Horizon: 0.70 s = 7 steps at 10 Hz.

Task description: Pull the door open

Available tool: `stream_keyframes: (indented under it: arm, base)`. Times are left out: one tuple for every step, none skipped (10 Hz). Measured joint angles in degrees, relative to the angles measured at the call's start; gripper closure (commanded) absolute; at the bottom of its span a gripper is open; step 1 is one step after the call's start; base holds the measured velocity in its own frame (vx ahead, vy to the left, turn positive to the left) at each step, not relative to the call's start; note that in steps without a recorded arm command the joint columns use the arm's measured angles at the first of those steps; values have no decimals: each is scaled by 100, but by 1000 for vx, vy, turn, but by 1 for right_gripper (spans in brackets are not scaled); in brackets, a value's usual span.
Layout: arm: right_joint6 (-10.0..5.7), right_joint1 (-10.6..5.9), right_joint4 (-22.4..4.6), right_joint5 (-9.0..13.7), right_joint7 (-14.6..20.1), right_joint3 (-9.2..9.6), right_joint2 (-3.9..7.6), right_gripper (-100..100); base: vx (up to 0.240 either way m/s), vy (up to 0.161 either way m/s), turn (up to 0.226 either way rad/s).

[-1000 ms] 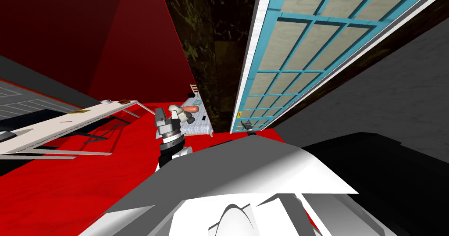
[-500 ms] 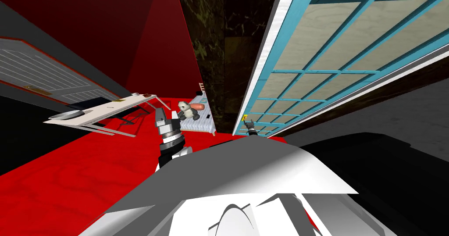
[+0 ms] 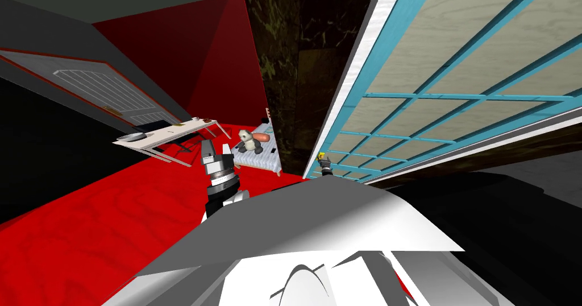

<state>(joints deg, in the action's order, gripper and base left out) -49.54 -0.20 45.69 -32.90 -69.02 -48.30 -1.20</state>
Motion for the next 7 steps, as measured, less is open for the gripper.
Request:
stream_keyframes:
  arm:
    - [-1, 0, -15, 6, -15, -9, -9, 100]
    - [-7, 1, -6, 0, -6, 2, -9, 100]
    - [-19, -2, -9, -8, 2, 20, -25, 100]
    - [-16, 2, -5, -5, 4, 13, -18, 100]
    - [-16, 4, -5, -4, 5, 10, -17, 100]
    - [-15, 5, -5, -3, 4, 10, -18, 100]
    - [-15, 5, -5, -4, 1, 10, -18, 100]
  base:
    - [-10, 11, -25]
    - [1, 26, 15]
    - [6, 12, -22]
    - [0, 0, 0]
    - [0, 0, 0]
    - [0, 0, 0]
    - [-15, 4, 12]
